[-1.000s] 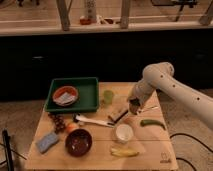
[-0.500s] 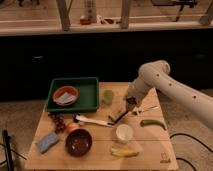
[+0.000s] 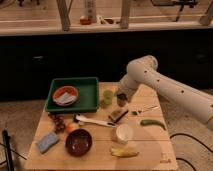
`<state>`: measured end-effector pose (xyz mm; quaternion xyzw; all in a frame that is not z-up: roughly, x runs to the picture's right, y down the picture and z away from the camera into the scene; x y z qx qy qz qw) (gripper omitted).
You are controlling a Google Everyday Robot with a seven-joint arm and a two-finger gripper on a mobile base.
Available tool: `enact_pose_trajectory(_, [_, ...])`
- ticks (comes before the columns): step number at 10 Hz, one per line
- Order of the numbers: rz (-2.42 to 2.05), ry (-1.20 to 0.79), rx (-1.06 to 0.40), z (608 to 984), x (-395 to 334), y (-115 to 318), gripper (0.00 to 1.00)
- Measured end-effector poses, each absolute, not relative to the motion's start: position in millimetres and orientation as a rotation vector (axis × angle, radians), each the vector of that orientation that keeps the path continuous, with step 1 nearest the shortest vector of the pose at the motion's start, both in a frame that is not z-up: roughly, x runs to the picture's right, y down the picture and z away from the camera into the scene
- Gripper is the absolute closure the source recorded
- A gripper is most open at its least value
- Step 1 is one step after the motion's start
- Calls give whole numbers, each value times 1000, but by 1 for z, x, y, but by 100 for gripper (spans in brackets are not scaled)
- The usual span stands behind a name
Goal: Stack cups on top of each other
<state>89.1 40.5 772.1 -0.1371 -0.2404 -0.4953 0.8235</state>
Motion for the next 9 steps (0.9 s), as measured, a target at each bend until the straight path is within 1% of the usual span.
enact_pose_trajectory(9, [-1144, -507, -265, 773, 54, 4, 100])
